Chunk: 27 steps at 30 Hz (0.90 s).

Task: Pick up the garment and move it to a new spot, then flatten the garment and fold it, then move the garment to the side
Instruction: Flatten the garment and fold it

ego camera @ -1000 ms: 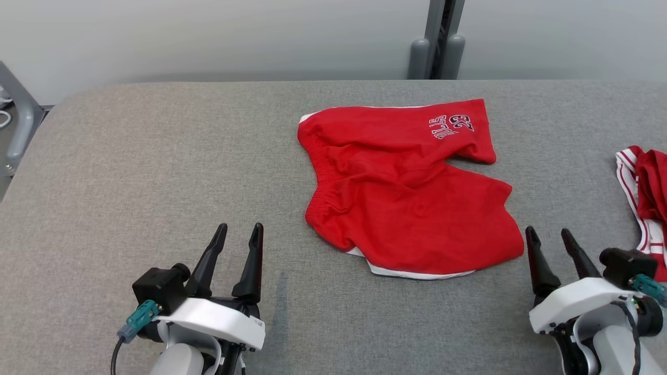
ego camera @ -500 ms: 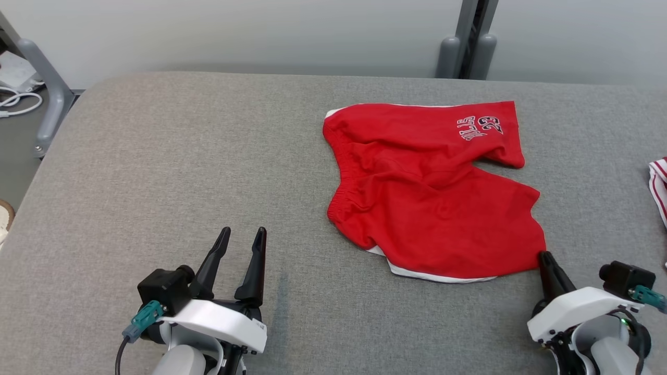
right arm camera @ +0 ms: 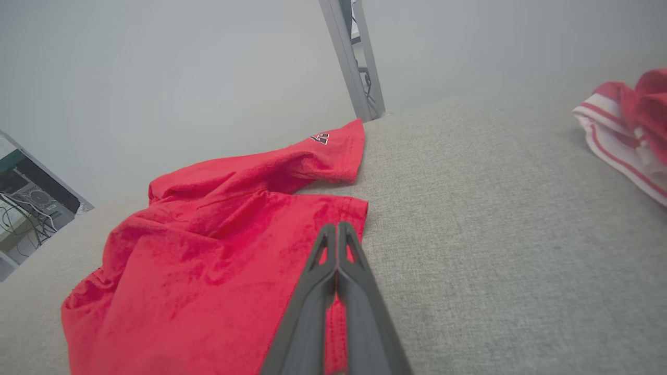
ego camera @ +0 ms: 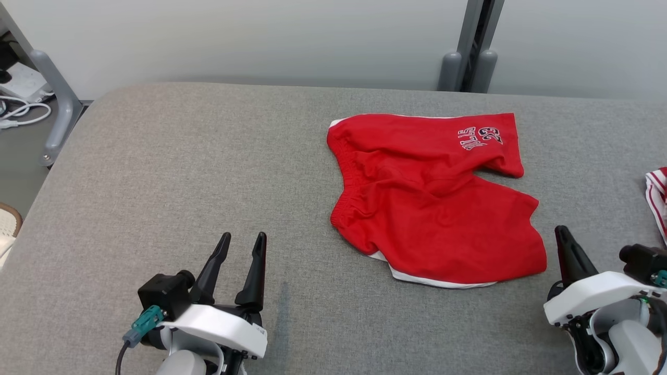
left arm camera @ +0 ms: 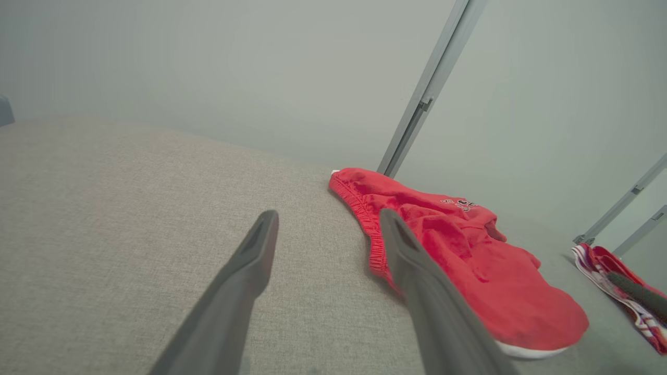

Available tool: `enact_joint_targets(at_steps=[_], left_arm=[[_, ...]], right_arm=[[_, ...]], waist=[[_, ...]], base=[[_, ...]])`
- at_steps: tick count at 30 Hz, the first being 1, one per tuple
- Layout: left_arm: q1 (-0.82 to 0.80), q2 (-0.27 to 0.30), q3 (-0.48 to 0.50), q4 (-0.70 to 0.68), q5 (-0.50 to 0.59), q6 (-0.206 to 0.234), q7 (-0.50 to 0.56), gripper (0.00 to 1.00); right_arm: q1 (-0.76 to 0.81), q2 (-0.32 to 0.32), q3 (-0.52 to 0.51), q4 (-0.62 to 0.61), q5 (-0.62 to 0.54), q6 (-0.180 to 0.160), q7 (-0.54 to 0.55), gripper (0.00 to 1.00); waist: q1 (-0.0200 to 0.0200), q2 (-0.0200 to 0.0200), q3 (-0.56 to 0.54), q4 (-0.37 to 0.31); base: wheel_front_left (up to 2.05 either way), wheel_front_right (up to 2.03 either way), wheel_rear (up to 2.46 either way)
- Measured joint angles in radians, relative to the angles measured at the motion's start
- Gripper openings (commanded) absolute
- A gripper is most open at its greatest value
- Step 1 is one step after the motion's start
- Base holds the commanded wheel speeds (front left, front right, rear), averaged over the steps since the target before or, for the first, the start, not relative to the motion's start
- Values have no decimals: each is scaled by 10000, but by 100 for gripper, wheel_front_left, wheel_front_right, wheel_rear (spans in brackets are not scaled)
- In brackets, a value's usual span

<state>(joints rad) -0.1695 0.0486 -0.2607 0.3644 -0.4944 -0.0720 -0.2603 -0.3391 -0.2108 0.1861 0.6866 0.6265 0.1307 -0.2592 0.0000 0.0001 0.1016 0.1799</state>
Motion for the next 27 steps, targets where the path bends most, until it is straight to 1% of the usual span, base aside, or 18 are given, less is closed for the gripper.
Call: enact_joint_targets(at_steps=[3,6,10,11,12,13,15,16,19,22,23,24,25,26,27], left_arm=[[98,4,35,-33,0,31,0,100],[223,0,117,-67,0,40,0,100],[290,2,251,-148,6,40,0,100],[290,2,251,-148,6,40,0,100],[344,0,280,-174,13,40,0,100],[440,2,341,-201,15,40,0,100],[494,4,378,-263,35,38,0,100],[494,4,378,-263,35,38,0,100],[615,0,387,-286,46,36,0,100],[762,4,408,-299,44,31,0,100],[807,4,426,-303,44,31,0,100],[828,0,443,-309,42,31,0,100],[839,-2,454,-322,42,31,0,100],[843,0,464,-330,44,31,0,100],[848,2,456,-334,81,29,0,100]], right_arm=[[26,-115,75,-533,-226,0,-23,0],[126,-249,52,-1143,-849,0,-29,0],[265,-242,-205,-2104,-1802,0,-54,0],[265,-242,-205,-2104,-1802,0,-54,0],[323,-240,-276,-2351,-2128,0,-54,0],[529,-226,-359,-2842,-2830,0,-52,0],[740,-251,-359,-3346,-3695,0,-54,0],[740,-251,-359,-3346,-3695,0,-54,0],[1180,-48,-535,-4036,-4439,2,-54,0],[1767,286,-796,-4504,-4828,2,-54,0],[1919,407,-959,-4600,-4913,2,-54,2],[2072,552,-1141,-4752,-5051,2,-54,29],[2195,688,-1289,-4849,-5179,2,-54,88],[2320,790,-1335,-4857,-5279,2,-54,100],[2478,890,-1346,-4844,-5329,2,-54,100]], waist=[[0,-1,-98,-34],[0,0,-174,-107],[0,0,-296,-231],[0,0,-296,-231],[0,0,-330,-268],[0,0,-406,-343],[0,0,-464,-428],[0,0,-464,-428],[0,0,-569,-504],[0,0,-693,-560],[0,0,-715,-583],[0,0,-729,-606],[0,0,-741,-626],[0,0,-750,-638],[0,0,-755,-647]], base=[[0,0,0],[0,0,0],[0,0,0],[0,0,0],[0,0,0],[0,0,0],[0,0,0],[0,0,0],[0,0,0],[0,0,0],[0,0,0],[0,0,0],[0,0,0],[0,0,0],[0,0,0]])
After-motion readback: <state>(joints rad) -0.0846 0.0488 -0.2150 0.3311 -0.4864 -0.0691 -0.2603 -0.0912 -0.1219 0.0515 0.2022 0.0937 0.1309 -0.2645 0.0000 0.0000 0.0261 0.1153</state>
